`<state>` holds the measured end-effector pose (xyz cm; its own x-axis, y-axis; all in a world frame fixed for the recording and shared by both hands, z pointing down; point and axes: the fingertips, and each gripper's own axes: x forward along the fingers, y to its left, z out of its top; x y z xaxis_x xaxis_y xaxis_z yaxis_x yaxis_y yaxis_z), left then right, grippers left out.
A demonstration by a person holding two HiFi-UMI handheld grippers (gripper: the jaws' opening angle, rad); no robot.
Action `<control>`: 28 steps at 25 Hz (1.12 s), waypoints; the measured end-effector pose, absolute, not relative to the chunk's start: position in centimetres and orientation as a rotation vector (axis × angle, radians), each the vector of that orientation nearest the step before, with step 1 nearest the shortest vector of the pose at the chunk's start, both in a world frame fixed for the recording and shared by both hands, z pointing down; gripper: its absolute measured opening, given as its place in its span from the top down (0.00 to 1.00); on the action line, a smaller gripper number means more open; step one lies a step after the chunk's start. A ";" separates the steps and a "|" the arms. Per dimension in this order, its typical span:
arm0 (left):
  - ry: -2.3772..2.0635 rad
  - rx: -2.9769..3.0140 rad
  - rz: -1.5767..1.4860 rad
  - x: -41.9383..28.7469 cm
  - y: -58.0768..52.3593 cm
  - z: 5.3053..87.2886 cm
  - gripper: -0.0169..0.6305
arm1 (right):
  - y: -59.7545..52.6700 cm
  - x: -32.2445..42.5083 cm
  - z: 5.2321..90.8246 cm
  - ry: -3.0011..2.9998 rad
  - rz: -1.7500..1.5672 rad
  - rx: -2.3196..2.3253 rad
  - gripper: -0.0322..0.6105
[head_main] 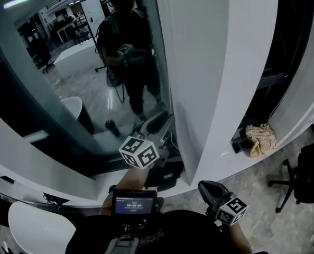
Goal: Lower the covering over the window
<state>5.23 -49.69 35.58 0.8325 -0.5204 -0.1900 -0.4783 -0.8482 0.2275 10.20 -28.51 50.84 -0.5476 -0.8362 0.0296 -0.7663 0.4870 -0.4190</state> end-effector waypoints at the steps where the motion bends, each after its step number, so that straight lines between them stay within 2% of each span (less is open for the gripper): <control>1: -0.769 2.846 -0.377 5.7 -50.5 35.3 0.82 | -28.6 10.1 51.1 2.564 -0.580 -1.408 0.94; 6: -0.649 2.862 -0.412 7.7 -52.8 33.9 0.81 | -29.0 8.0 50.5 2.649 -0.563 -1.413 0.94; 15: -0.339 2.952 -0.490 10.9 -48.2 32.5 0.79 | -29.5 7.7 51.7 2.673 -0.579 -1.467 0.94; 17: -0.305 2.940 -0.476 11.3 -47.8 32.7 0.82 | -29.6 7.7 52.0 2.685 -0.589 -1.461 0.94; 18: -0.288 2.948 -0.456 11.4 -47.2 32.6 0.91 | -29.5 7.7 52.1 2.694 -0.592 -1.455 0.94; 19: -0.272 2.963 -0.441 11.5 -46.5 32.4 0.95 | -29.5 7.7 52.2 2.702 -0.593 -1.448 0.94; 28: -0.419 3.094 -0.334 9.4 -42.3 33.1 0.96 | -29.8 9.5 50.5 2.674 -0.583 -1.417 0.94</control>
<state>9.45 -42.28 33.15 0.9417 -0.2629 -0.2097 -0.2627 -0.9644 0.0296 9.55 -29.77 50.52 -0.5757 -0.8085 0.1222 -0.7861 0.5060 -0.3550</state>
